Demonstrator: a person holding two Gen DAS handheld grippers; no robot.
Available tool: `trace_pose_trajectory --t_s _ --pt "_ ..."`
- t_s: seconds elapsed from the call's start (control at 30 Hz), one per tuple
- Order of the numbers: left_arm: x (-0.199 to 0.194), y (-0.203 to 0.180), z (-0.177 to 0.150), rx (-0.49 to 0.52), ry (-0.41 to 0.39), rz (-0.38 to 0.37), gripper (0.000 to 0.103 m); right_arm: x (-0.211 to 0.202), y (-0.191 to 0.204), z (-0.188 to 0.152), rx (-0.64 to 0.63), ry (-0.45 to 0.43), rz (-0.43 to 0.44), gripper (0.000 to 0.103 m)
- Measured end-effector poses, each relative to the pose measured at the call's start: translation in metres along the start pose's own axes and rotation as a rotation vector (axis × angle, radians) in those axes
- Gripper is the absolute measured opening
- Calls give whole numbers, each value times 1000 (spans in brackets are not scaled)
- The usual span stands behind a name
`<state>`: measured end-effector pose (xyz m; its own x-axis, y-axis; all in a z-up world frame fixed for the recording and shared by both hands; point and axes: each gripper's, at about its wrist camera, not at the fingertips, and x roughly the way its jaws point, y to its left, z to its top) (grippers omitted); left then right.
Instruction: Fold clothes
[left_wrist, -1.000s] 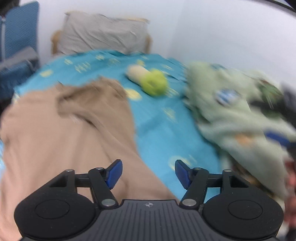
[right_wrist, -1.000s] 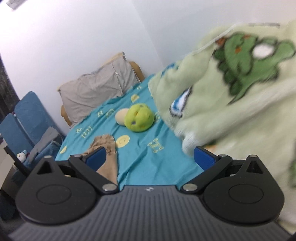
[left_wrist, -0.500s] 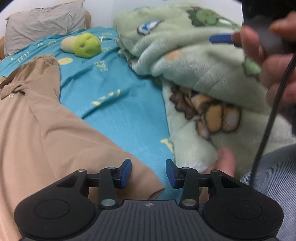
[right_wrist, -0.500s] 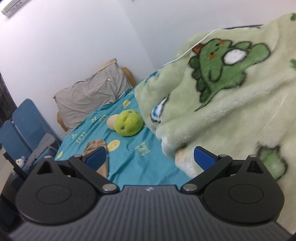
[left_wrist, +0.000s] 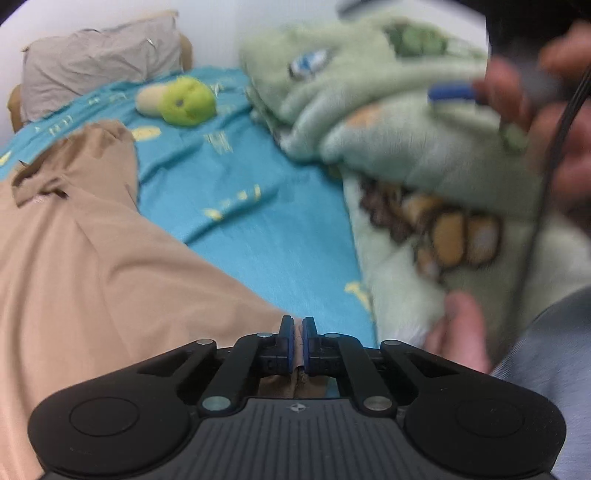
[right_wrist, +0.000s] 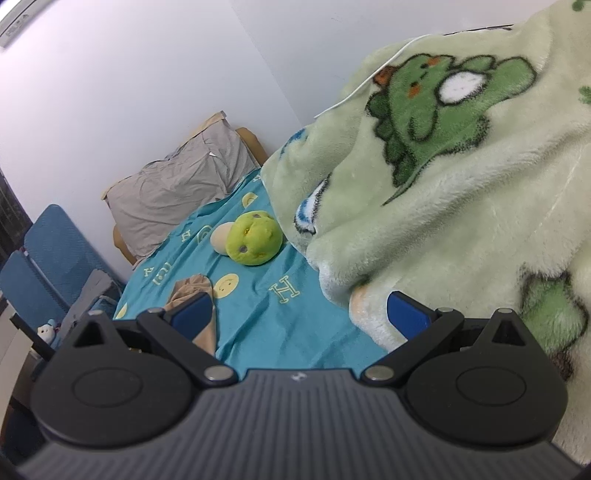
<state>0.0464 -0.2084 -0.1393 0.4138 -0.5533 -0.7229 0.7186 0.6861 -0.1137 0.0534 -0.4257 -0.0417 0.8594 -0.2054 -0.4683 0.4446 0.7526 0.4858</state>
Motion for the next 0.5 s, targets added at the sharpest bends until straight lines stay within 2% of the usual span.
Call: trace_pose_trajectory --t_s 0.17,0.3,0.4,0.47,0.5 --pt "-61 34 10 -222 -94 -105 5 -3 -2 1 11 -11 -8 103" --pt "-113 84 -5 -474 -150 -145 5 -2 0 1 2 -6 -10 103" --pt "-135 123 -31 -645 -110 -111 5 1 3 0 -7 5 -7 103" --pt "-138 142 -51 -698 -44 -46 5 3 5 -1 -14 17 -4 103" --pt "-134 148 -59 -702 17 5 4 4 7 -2 -19 24 -2 103"
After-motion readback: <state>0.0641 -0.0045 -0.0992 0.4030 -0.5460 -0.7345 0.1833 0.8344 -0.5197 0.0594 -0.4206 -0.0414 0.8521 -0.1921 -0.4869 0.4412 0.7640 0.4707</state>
